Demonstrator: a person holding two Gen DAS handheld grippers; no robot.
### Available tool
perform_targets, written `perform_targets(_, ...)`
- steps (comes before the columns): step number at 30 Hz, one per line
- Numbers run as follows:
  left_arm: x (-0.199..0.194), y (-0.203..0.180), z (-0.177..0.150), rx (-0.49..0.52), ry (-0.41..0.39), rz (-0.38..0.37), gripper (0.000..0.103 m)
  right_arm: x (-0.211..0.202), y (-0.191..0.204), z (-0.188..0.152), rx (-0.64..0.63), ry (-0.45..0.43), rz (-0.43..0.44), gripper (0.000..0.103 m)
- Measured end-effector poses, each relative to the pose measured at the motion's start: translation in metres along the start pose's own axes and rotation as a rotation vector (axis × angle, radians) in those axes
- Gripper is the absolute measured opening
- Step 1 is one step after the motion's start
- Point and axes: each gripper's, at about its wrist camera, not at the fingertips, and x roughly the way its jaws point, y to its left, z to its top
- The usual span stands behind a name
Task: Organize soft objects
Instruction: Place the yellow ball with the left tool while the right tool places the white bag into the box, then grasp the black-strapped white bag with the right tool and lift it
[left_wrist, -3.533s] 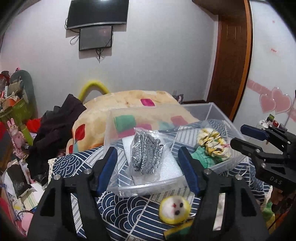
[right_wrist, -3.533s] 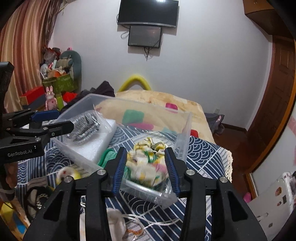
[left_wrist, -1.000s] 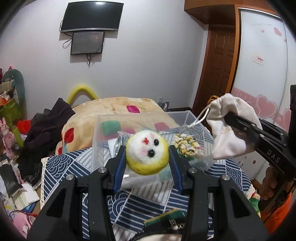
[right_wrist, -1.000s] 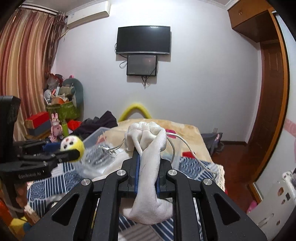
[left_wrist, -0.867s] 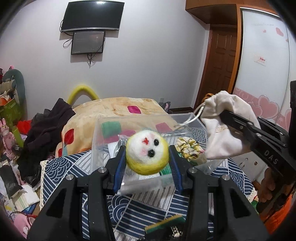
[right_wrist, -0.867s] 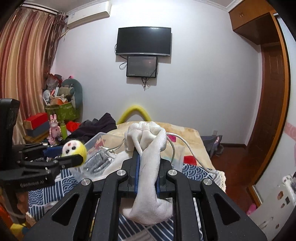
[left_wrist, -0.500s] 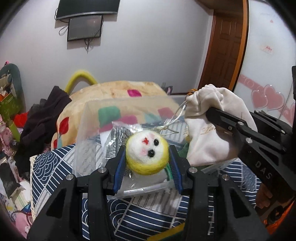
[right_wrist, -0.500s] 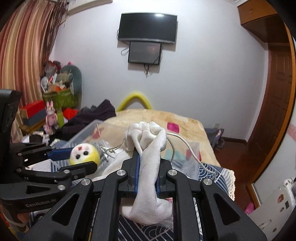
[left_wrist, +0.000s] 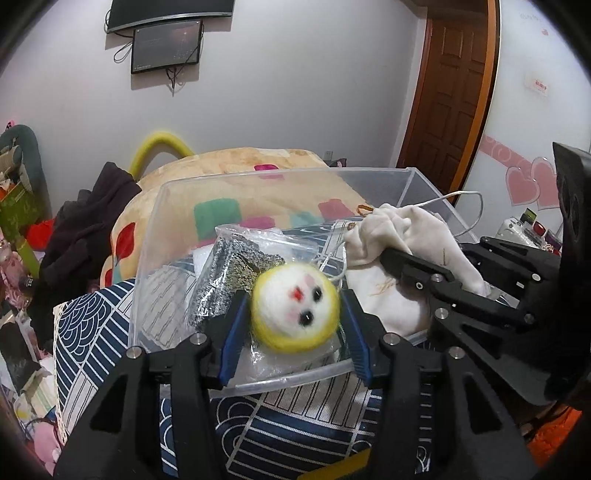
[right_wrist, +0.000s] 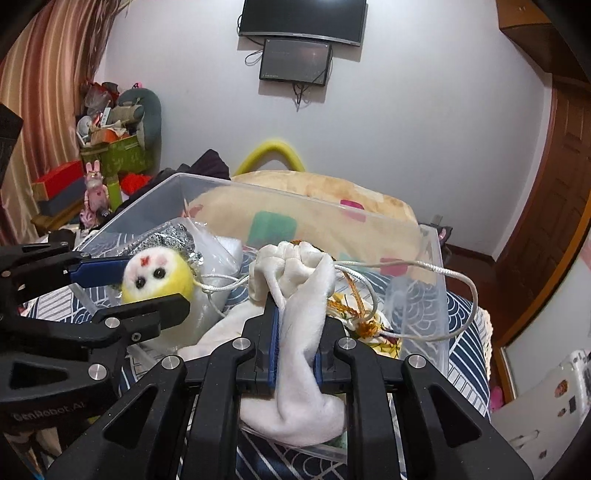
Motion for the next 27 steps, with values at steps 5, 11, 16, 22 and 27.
perform_targets(5,-0.011,-0.001,-0.004,0.000,-0.017,-0.007,0.061,-0.011,-0.006,0.000,0.004,0.000,0.004,0.025)
perform_targets(11,-0.040,-0.005,-0.008,0.020,-0.075,0.000,0.070,-0.033,-0.013,-0.002,0.012,-0.050,0.014,0.036)
perform_targets(16,-0.066,-0.001,-0.011,0.004,-0.123,-0.004,0.079,-0.056,-0.017,-0.004,0.027,-0.104,0.037,0.041)
perform_targets(22,-0.086,0.007,-0.032,-0.009,-0.148,0.009,0.086,-0.076,-0.006,-0.010,0.019,-0.153,0.078,0.048)
perform_targets(27,-0.085,0.011,-0.059,-0.004,-0.101,0.039,0.086,-0.079,0.004,-0.023,0.013,-0.139,0.126,0.048)
